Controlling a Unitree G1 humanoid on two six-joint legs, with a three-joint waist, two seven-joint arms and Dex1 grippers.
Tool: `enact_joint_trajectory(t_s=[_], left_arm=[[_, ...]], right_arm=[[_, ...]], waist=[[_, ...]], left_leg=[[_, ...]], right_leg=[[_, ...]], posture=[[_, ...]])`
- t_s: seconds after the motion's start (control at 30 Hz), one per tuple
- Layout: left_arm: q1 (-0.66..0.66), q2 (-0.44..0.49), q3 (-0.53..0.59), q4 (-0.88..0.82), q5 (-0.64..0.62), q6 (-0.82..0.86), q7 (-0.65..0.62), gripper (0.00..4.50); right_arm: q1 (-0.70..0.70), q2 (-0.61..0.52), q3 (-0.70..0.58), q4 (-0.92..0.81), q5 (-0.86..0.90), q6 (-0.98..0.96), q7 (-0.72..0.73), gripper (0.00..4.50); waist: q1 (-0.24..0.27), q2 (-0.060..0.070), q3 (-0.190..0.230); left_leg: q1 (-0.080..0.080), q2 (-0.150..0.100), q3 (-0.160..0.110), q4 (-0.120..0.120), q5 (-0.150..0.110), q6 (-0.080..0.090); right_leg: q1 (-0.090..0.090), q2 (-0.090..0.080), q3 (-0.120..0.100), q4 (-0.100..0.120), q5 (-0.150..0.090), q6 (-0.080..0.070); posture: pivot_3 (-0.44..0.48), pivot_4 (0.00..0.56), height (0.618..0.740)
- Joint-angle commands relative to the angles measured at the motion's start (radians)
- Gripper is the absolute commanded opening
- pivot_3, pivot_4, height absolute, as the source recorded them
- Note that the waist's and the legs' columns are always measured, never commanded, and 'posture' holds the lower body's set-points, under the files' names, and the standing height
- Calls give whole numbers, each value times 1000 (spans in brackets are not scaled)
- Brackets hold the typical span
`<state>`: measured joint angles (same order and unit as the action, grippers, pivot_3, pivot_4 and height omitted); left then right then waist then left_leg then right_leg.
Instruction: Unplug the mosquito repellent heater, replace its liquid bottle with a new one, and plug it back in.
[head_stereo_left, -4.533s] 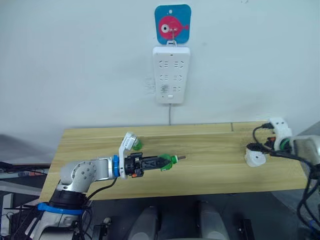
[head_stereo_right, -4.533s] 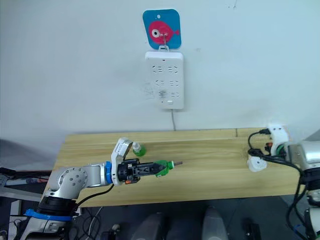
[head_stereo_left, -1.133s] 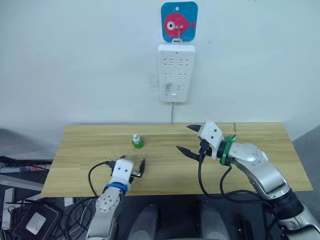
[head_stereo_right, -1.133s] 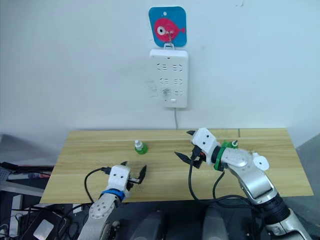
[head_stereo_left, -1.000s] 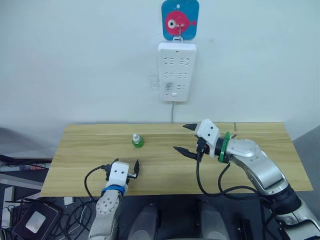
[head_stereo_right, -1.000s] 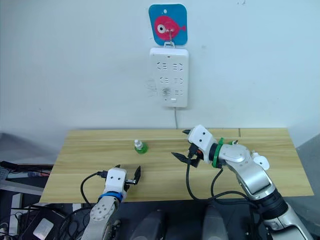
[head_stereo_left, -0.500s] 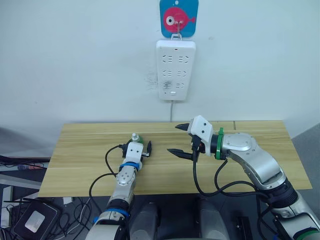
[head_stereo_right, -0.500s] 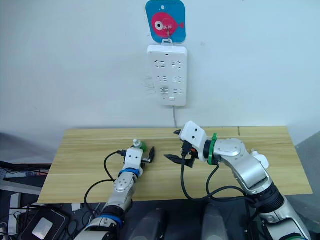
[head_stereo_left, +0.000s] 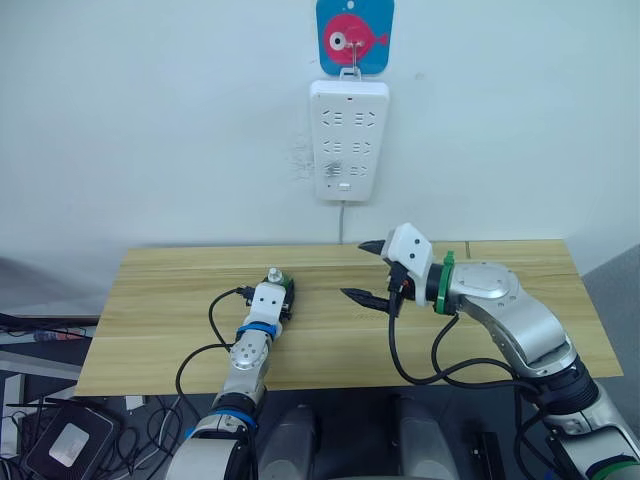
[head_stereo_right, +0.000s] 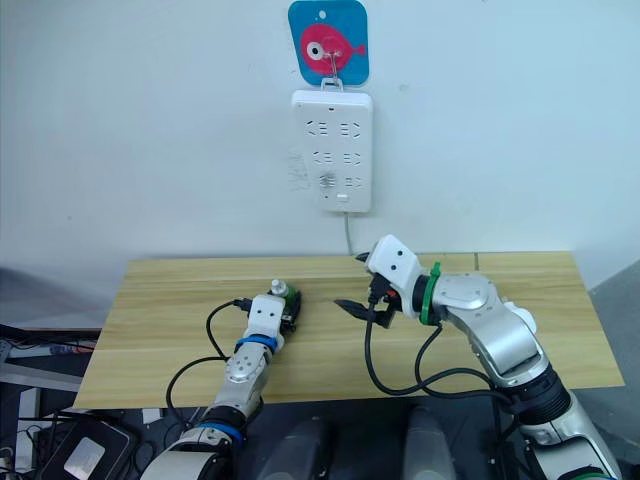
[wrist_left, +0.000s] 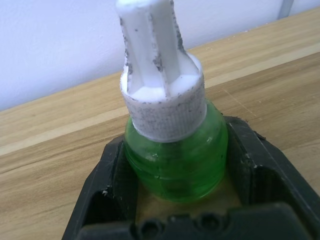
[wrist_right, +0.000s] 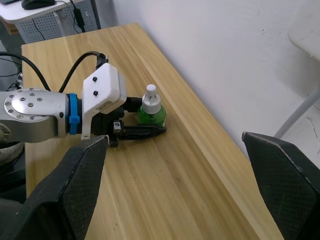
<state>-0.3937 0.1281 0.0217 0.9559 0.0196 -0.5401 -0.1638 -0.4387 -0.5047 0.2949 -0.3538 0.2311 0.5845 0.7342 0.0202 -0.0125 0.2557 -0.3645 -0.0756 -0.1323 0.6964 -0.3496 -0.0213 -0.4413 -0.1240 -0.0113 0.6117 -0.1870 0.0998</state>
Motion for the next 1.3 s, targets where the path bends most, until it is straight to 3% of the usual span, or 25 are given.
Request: enact_joint_trajectory(t_s=[0.03,0.23,0.4,0.5,0.6,0.87,0.9,1.13,1.3], left_arm=[[-10,24,-88,-112,21,32,-179,2248],[-80,134,-229,-469,-134,284,-725,2248],[-140,182,-276,-561,-197,419,-943,2248],[-162,182,-278,-558,-205,438,-990,2248],[-172,172,-268,-545,-206,445,-1001,2248],[-182,166,-262,-546,-208,449,-1021,2248],[-181,166,-261,-551,-208,451,-1021,2248],[-150,188,-263,-616,-218,455,-1043,2248],[-122,228,-300,-724,-251,442,-1151,2248]], right_arm=[[34,-5,-28,0,-16,-34,-16,4500],[72,18,-69,11,11,-49,-21,4500],[84,46,-80,21,13,-76,-24,4500],[91,77,-94,5,26,-77,-38,4500],[116,95,-112,-35,60,-60,-40,3973],[171,67,-83,-79,90,-25,-16,1154],[170,67,-82,-75,89,-29,-16,995],[132,80,-92,-46,116,-55,21,997],[14,16,-45,38,158,-149,286,997]], waist=[[3,0,0],[2,-1,0],[-12,1,-1],[-18,1,-1],[-20,1,-1],[-21,1,-2],[-22,1,-3],[-21,1,-5],[-21,2,-5]], left_leg=[[0,0,0,0,0,0],[-2,0,-1,0,0,0],[-1,0,0,0,0,0],[-1,0,0,0,0,-1],[-1,0,0,0,0,-1],[-1,0,0,1,1,-1],[-1,0,0,1,1,-1],[-1,0,0,0,1,-1],[-1,0,1,1,1,-1]], right_leg=[[0,0,0,0,0,0],[-1,0,-1,0,0,0],[-1,0,0,0,0,0],[-1,0,0,0,0,0],[-1,0,0,0,0,0],[-1,0,0,0,0,0],[-1,1,0,0,0,0],[-1,0,0,0,0,0],[0,0,0,0,0,0]], posture=[[82,295,740],[100,261,740],[69,235,740],[45,224,740],[30,214,740],[24,203,740],[24,203,740],[60,198,740],[68,196,740]])
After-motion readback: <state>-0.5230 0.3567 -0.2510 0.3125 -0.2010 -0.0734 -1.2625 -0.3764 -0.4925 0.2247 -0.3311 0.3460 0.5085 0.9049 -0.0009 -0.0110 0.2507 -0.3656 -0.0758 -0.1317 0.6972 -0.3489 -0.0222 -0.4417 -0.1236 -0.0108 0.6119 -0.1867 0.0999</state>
